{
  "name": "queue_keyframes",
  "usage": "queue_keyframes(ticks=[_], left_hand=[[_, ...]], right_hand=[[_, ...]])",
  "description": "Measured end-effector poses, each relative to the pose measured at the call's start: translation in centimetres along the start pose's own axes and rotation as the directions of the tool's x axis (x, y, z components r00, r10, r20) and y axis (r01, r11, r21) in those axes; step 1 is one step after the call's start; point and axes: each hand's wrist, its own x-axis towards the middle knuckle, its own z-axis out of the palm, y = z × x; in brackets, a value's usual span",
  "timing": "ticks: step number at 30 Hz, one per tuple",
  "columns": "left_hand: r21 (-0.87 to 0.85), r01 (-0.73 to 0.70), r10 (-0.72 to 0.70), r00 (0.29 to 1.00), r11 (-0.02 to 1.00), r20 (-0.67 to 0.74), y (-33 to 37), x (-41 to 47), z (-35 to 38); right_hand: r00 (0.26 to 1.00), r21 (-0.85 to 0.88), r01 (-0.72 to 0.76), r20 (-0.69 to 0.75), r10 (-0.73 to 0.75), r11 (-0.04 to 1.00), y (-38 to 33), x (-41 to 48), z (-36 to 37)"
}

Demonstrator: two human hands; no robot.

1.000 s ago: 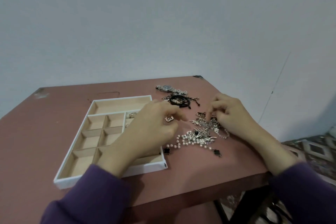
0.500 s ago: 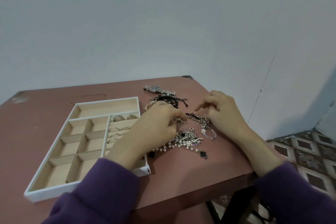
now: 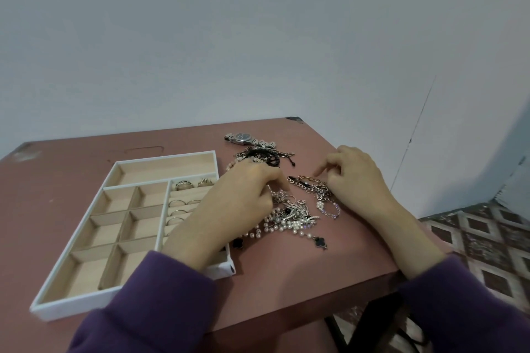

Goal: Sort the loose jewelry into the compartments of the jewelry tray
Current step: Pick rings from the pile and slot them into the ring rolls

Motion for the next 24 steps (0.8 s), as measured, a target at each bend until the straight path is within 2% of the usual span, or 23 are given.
queue_keyframes(ticks=[3, 7, 12, 15, 17, 19, 21, 24], left_hand=[[0.021, -0.009, 0.01, 1.0, 1.0, -0.023, 0.0, 0.0, 0.0], [0.024, -0.007, 0.009, 0.998, 1.0, -0.056, -0.2, 0.0, 0.2], [0.028, -0.001, 0.002, 0.999, 1.0, -0.054, -0.3, 0.1, 0.2], [0.056, -0.001, 0.004, 0.999, 0.998, -0.042, -0.4, 0.1, 0.3], [0.081, -0.001, 0.003, 1.0, 0.997, -0.02, -0.5, 0.1, 0.4], [0.109, 0.001, -0.002, 1.0, 0.994, 0.014, -0.6, 0.0, 0.4], [0.126, -0.006, 0.0, 0.999, 0.992, 0.049, -0.5, -0.1, 0.3], [0.139, -0.034, 0.021, 0.995, 0.99, 0.098, -0.3, -0.3, 0.3]], right_hand=[[0.999, 0.017, 0.027, 0.047, -0.028, 0.999, 0.0, -0.1, -0.1], [0.978, 0.182, 0.11, 0.155, -0.139, 0.977, -0.7, -0.3, -0.2], [0.981, 0.194, 0.136, 0.112, -0.159, 0.972, -0.8, -0.6, -0.5], [0.974, 0.185, 0.153, 0.139, -0.18, 0.971, -1.0, -0.8, -0.7], [0.959, 0.184, 0.155, 0.207, -0.192, 0.971, -1.2, -0.9, -0.8], [0.945, 0.106, 0.173, 0.262, -0.195, 0.979, -1.1, -1.0, -0.7], [0.944, 0.03, 0.192, 0.267, -0.193, 0.981, -1.1, -1.0, -0.5], [0.945, 0.008, 0.204, 0.258, -0.199, 0.979, -0.9, -0.8, -0.2]])
